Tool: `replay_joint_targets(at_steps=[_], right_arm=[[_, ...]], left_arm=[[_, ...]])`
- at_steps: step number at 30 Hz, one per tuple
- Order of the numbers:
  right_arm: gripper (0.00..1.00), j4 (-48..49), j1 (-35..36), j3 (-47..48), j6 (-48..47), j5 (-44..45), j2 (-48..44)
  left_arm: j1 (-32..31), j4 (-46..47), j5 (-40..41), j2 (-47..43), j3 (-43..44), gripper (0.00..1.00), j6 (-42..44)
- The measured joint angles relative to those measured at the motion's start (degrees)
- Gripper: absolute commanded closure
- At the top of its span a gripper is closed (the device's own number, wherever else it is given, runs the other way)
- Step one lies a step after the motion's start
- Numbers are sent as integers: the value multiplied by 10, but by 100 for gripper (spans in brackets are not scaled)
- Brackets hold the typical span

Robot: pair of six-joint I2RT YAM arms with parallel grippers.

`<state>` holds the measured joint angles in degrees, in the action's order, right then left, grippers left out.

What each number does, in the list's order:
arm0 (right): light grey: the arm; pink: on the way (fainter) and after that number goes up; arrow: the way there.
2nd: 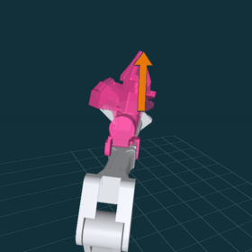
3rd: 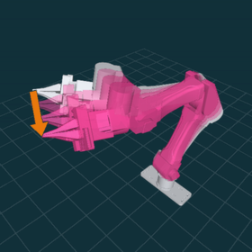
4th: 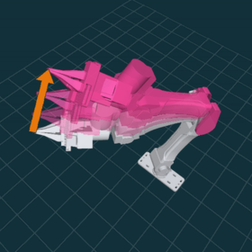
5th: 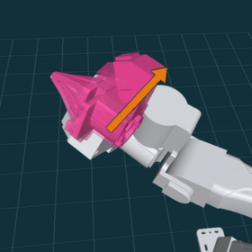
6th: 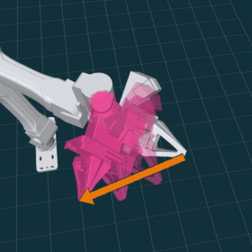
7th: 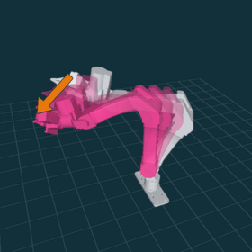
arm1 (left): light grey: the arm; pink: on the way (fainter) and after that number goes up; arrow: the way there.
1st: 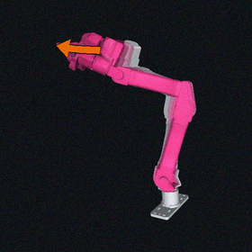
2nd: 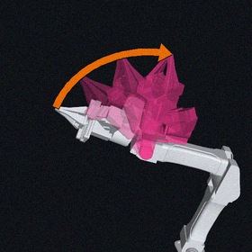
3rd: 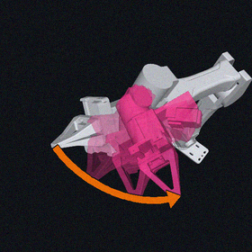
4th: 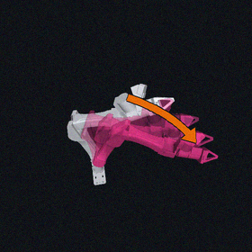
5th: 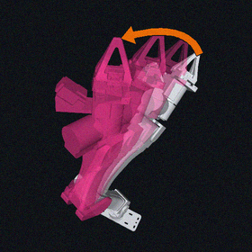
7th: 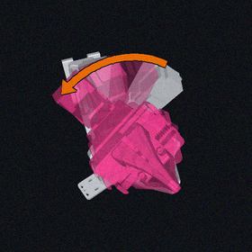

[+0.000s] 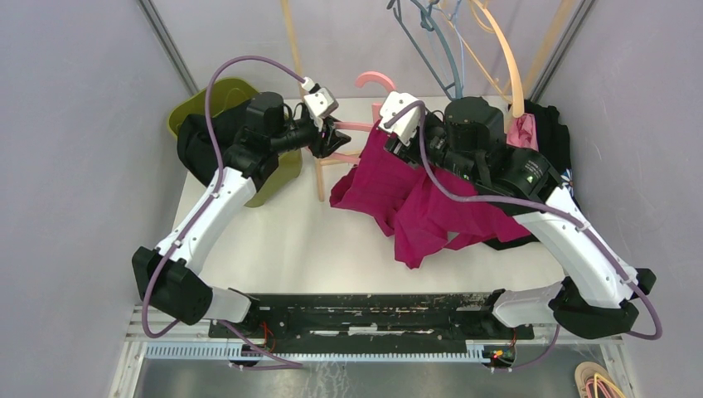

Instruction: Remove the skirt from the hanger

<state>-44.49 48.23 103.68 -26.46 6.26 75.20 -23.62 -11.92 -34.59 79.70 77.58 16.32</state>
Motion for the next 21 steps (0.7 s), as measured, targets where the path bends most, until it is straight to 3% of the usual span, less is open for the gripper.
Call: replay_joint_targets(at_steps=[9, 13, 15, 21], right_arm=[[50, -5, -23, -8, -23, 12, 1], [56, 3, -26, -14, -24, 11, 5], [62, 3, -27, -19, -24, 8, 8], [98, -11, -27, -30, -30, -18, 10]], left_arm=[[0, -2, 5, -13, 0, 97, 0], [0, -6, 14, -13, 0, 97, 0], [0, -10, 16, -13, 0, 97, 0], [2, -21, 31, -13, 0, 97, 17]])
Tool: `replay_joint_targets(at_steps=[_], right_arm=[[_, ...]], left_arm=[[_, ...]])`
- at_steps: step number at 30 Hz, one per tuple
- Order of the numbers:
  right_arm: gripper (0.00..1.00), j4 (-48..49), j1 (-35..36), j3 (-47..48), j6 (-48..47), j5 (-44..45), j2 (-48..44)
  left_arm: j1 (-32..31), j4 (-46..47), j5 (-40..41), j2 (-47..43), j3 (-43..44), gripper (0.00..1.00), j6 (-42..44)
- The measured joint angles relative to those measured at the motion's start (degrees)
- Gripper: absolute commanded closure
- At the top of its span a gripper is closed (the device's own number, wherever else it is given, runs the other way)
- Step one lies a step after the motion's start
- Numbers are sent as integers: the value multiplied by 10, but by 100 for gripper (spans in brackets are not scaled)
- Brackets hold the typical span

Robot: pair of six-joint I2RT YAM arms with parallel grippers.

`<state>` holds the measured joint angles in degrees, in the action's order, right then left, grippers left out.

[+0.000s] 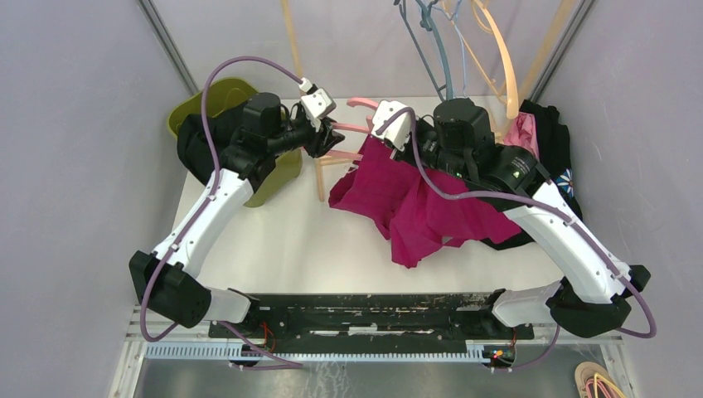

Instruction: Remove the skirt from the hanger

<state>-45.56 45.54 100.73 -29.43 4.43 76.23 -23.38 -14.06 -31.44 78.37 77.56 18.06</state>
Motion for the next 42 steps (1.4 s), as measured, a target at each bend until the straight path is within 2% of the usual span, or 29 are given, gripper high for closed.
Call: replay_joint_targets(at_steps=[14, 15, 18, 19, 25, 30, 42], right_arm=[[99, -3, 2, 0, 13, -2, 2], [99, -4, 2, 6, 13, 3, 5], [99, -9, 3, 23, 14, 12, 15], [99, -9, 4, 25, 16, 12, 16], [99, -29, 5, 45, 26, 9, 25], [99, -37, 5, 59, 32, 8, 28], [99, -34, 5, 61, 38, 5, 30]], left_arm=[[2, 5, 10, 0, 0, 96, 15], [2, 9, 10, 0, 0, 93, 15], [4, 19, 9, 0, 0, 62, 15], [4, 19, 9, 0, 0, 56, 15], [9, 13, -7, -8, 2, 38, 12], [13, 0, -15, -29, 9, 33, 9], [13, -11, 14, -53, 44, 34, 26]])
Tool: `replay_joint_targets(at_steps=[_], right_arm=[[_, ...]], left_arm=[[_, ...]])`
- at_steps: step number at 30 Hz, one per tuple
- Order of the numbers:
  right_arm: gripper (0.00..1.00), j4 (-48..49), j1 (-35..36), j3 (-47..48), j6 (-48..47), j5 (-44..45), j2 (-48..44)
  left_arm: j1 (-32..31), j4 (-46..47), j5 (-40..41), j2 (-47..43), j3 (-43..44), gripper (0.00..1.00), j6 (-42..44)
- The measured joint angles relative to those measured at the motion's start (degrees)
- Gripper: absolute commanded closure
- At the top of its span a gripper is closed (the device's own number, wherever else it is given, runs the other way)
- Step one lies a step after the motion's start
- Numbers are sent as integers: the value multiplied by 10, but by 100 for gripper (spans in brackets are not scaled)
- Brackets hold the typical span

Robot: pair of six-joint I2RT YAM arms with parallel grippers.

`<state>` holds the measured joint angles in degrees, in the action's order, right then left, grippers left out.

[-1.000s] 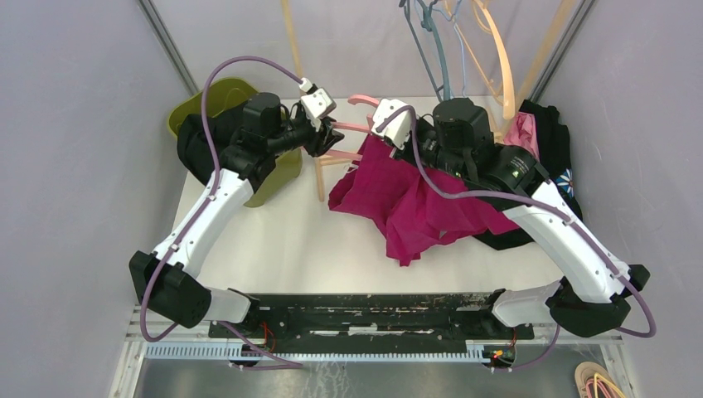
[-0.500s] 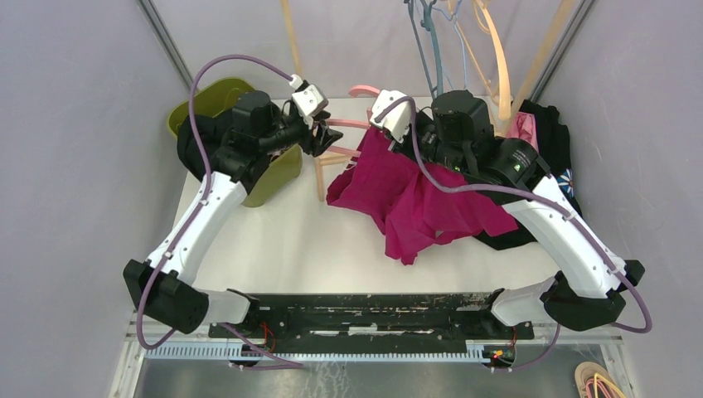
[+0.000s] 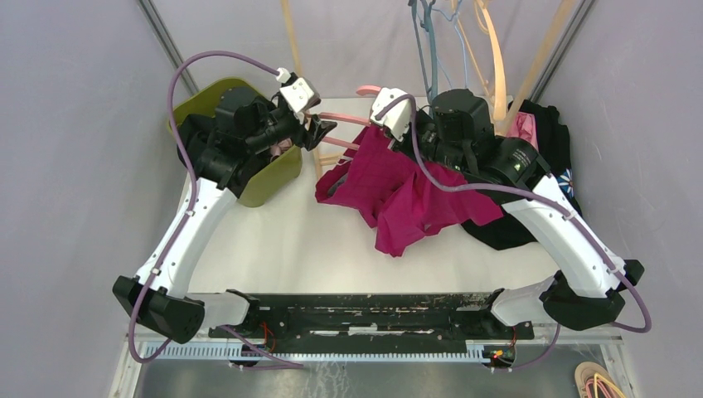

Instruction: Remove the skirt from the hanger

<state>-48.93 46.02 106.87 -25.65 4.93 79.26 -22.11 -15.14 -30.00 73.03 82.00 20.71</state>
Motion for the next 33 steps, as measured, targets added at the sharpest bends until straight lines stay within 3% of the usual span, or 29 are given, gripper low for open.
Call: replay_joint_targets(at_steps=[4, 6, 8, 10, 11, 21, 25, 33], right_arm=[[99, -9, 0, 7, 14, -11, 1], [99, -19, 0, 16, 29, -24, 2], [99, -26, -1, 19, 41, -31, 3], [99, -29, -1, 19, 52, -35, 3], [99, -29, 0, 19, 57, -37, 3], [99, -31, 0, 19, 80, -45, 3], [76, -18, -1, 14, 76, -40, -1], [55, 63, 0, -17, 62, -27, -26]], left_arm=[[0, 11, 0, 0, -1, 35, 0], [0, 24, -1, 0, -4, 42, 0], [0, 33, -3, 0, -7, 64, -1], [0, 35, -5, 0, -8, 94, -1], [0, 36, -5, 1, -8, 96, -1], [5, 67, -31, 19, -8, 97, -21], [8, 97, -39, 30, -9, 97, -46], [7, 168, -87, 43, -19, 97, -132]])
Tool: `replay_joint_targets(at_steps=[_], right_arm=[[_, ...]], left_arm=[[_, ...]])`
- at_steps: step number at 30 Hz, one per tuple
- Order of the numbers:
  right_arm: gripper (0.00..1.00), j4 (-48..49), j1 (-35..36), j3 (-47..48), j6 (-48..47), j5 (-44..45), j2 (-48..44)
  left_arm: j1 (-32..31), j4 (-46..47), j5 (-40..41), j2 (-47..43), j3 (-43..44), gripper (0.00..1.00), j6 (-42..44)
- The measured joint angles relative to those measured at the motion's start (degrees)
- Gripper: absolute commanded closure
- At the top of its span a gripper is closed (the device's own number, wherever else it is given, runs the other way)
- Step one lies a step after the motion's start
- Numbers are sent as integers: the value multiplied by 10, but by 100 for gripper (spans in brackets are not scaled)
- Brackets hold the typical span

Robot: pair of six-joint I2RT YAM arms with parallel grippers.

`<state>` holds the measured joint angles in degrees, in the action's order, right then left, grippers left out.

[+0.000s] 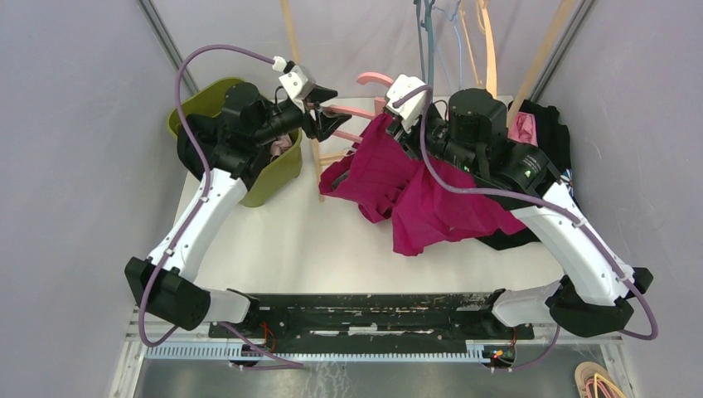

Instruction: Remove the skirt from the hanger

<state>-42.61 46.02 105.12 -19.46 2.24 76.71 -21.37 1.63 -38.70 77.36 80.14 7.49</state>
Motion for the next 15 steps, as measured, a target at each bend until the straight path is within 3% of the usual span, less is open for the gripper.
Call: replay_joint_targets(at_steps=[4, 8, 10, 13, 15], right_arm=[[50, 33, 0, -24, -10, 14, -9], [80, 52, 0, -43, -21, 26, -10], [84, 49, 0, -49, -27, 25, -11], [82, 45, 3, -56, -29, 23, -14], [68, 48, 3, -61, -31, 23, -17]], left_arm=[[1, 30, -24, 1, -7, 97, -40], [2, 42, -43, 1, -7, 97, -59], [5, 45, -44, 1, -8, 97, -59], [9, 45, -53, 1, -8, 97, -59], [9, 45, -56, 1, -8, 97, -59]])
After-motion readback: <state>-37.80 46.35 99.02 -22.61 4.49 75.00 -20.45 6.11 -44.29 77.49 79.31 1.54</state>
